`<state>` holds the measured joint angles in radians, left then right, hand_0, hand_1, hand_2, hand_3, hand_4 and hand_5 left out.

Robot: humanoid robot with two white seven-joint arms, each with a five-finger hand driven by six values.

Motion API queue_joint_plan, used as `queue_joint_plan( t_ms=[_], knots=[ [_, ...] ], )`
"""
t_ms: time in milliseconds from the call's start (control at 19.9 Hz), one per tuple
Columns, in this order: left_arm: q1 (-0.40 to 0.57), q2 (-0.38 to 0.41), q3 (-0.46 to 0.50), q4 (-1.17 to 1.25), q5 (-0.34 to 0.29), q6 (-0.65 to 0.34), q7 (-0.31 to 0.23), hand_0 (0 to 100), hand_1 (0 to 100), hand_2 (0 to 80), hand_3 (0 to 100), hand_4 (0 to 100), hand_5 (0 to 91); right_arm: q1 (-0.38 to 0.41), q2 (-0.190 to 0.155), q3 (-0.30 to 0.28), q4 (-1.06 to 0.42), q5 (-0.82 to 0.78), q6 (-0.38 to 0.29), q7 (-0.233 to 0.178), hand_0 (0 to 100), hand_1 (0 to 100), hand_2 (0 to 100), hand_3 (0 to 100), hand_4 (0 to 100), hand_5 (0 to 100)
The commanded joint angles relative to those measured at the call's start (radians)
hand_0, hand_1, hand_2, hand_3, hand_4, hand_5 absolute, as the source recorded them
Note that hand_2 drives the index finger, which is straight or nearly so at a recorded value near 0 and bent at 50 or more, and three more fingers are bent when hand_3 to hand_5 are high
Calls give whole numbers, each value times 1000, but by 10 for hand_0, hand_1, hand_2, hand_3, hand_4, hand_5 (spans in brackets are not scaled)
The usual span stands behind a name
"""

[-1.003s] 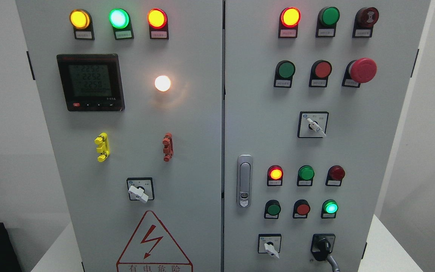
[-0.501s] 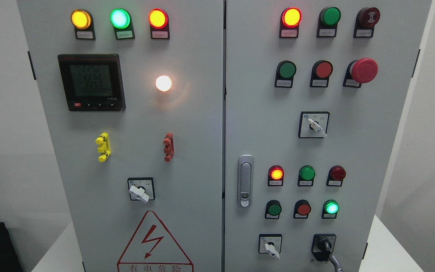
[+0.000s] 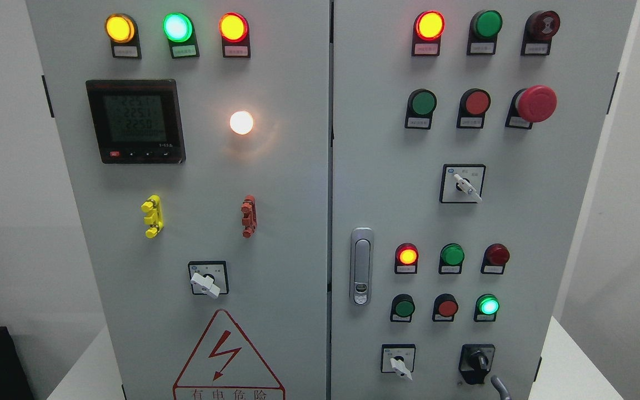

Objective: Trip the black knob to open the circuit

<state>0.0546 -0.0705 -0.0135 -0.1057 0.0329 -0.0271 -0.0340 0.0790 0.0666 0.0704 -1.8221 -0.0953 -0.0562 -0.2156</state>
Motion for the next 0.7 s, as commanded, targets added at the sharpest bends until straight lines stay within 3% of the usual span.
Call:
queue_joint_plan(
  t_ms=[0,150,652],
  knots=[
    [-2,-2,1,0,2,-2,0,120,389,0,0,0,0,-5,7,-11,-28,-3,-8,7,0,53,82,1000,1000,1000],
    [-2,-2,1,0,2,-2,0,120,389,0,0,0,0,-5,22,-23,-29,-3,-5,7,0,54,83,1000,1000,1000],
    [-2,0,1,0,2,-2,0,120,389,0,0,0,0,53,24,-20,-83,-10,10,-8,0,52,84,1000,998,980]
  ],
)
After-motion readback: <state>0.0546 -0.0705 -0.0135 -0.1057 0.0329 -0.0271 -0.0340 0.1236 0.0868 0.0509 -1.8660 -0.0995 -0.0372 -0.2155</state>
